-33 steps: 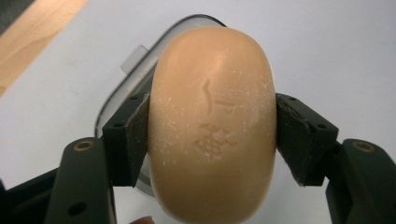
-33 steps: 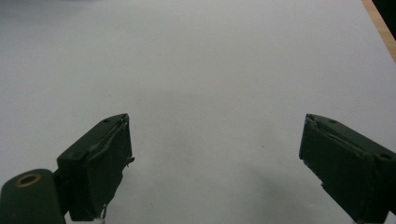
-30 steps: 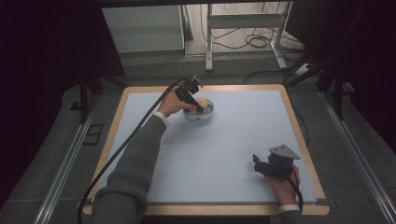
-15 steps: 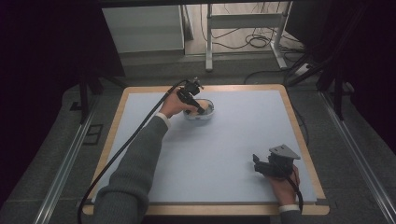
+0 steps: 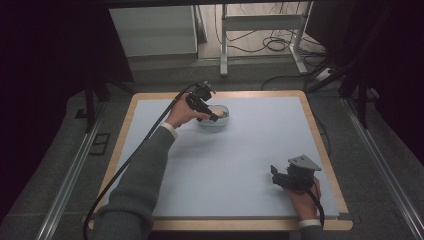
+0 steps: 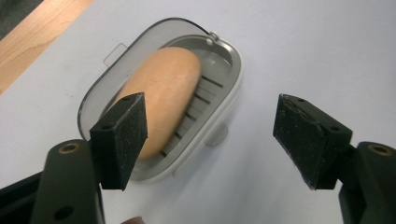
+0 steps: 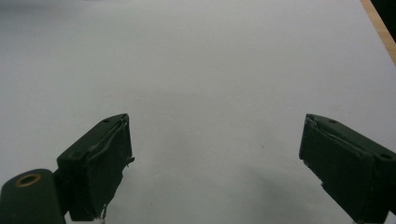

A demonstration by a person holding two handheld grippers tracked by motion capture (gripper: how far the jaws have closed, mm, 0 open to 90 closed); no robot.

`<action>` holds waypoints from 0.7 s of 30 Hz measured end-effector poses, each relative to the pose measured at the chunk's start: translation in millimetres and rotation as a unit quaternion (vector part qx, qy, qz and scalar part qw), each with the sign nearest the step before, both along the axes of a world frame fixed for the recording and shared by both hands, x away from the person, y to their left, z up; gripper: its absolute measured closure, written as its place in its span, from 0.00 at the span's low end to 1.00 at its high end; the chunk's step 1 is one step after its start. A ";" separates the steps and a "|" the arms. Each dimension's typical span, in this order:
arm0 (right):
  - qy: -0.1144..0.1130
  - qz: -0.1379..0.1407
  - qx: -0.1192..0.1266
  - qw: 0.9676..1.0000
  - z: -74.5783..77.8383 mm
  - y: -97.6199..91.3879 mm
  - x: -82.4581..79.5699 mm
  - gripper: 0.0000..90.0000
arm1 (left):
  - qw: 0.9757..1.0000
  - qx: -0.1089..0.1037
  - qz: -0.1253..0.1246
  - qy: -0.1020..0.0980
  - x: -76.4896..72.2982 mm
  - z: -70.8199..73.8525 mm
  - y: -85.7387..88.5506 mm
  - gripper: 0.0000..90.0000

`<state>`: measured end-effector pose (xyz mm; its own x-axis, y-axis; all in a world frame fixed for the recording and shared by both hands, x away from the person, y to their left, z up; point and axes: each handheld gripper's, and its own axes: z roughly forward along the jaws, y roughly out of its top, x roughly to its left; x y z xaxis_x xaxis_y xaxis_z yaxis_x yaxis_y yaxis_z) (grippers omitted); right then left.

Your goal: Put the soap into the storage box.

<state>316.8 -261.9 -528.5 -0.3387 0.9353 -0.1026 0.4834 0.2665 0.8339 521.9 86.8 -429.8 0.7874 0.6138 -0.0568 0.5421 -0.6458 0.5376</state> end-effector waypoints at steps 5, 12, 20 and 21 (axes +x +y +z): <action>0.000 0.000 -0.003 1.000 -0.2 0.7 -0.1 0.11 | 1.000 -0.008 -0.004 -0.016 -18.6 6.1 10.3 0.28; 0.001 -0.001 -0.005 1.000 -0.3 0.9 0.2 0.11 | 0.999 -0.023 0.009 -0.025 -49.5 6.3 27.1 0.26; 0.002 -0.001 -0.005 1.000 -0.3 0.9 0.4 0.11 | 0.998 -0.037 0.031 -0.034 -84.3 1.3 50.8 0.24; 0.002 -0.001 -0.005 1.000 -0.2 0.9 0.4 0.11 | 0.998 -0.039 0.033 -0.036 -89.0 0.8 54.4 0.24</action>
<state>317.2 -261.0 -528.7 -0.3373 0.9349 -0.1107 0.4873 0.2740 0.8291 432.9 141.3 -429.0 0.7493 0.6602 -0.0515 0.5402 -0.5645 0.6241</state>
